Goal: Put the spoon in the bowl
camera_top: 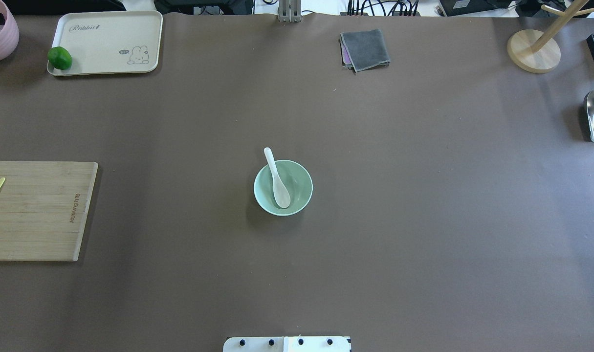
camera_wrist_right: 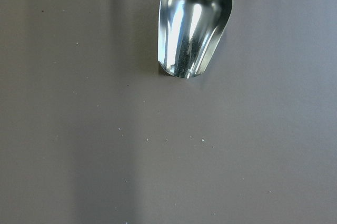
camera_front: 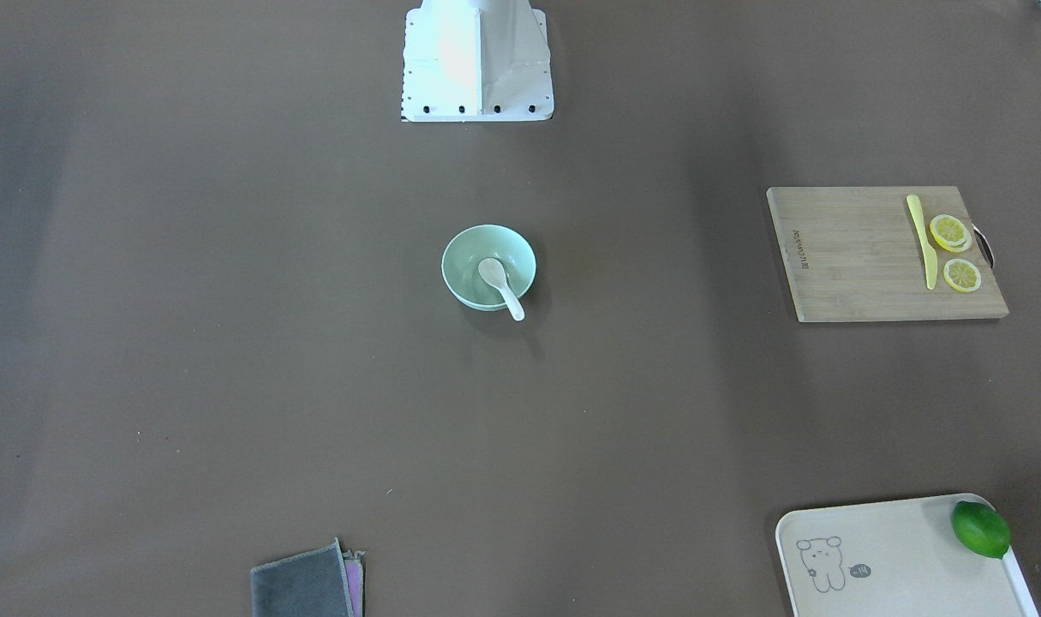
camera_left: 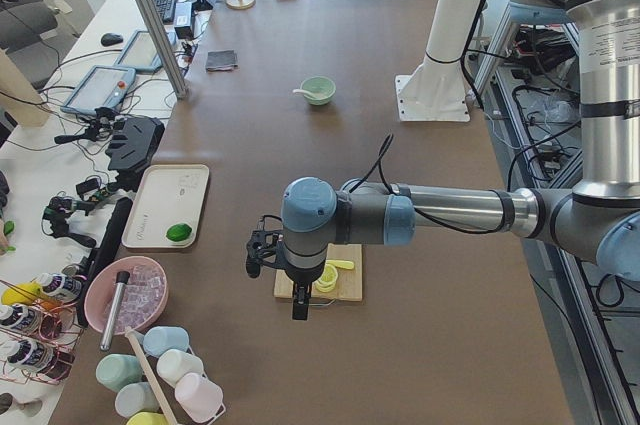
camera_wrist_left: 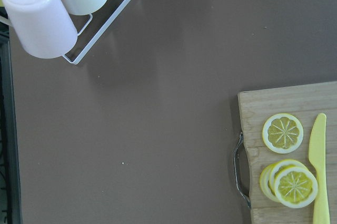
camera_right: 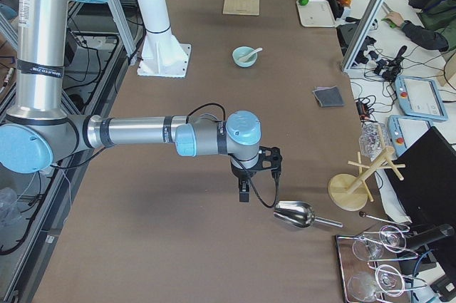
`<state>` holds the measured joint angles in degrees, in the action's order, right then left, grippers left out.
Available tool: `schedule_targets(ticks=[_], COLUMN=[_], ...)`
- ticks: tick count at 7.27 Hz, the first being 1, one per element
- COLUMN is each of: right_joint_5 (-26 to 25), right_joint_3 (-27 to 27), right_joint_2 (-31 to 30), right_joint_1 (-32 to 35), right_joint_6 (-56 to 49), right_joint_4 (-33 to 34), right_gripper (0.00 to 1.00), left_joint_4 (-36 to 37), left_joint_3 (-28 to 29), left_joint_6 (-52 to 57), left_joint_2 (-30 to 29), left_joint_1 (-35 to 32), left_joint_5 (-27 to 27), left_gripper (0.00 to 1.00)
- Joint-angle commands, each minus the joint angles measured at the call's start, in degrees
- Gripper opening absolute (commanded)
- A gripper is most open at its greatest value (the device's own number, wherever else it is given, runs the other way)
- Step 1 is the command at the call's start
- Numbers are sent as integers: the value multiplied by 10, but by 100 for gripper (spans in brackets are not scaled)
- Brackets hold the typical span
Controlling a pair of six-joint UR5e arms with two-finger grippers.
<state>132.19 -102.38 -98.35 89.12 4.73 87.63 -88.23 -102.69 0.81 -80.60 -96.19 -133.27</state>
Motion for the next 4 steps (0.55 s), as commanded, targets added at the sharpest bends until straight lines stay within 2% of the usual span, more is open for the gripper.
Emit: schedule_targets(ticks=[1, 4], right_joint_5=[0, 5], right_joint_3=[2, 16], right_joint_2=[0, -2], right_joint_1=[0, -1], right_joint_6=[-1, -2], right_joint_4=[0, -1], right_gripper=[100, 100], left_joint_4=[-4, -6], left_joint_3=[-2, 5], left_joint_6=[-48, -45], left_joint_2=[4, 4], left_joint_1=[0, 8], left_joint_5=[-45, -42], left_gripper=[98, 98])
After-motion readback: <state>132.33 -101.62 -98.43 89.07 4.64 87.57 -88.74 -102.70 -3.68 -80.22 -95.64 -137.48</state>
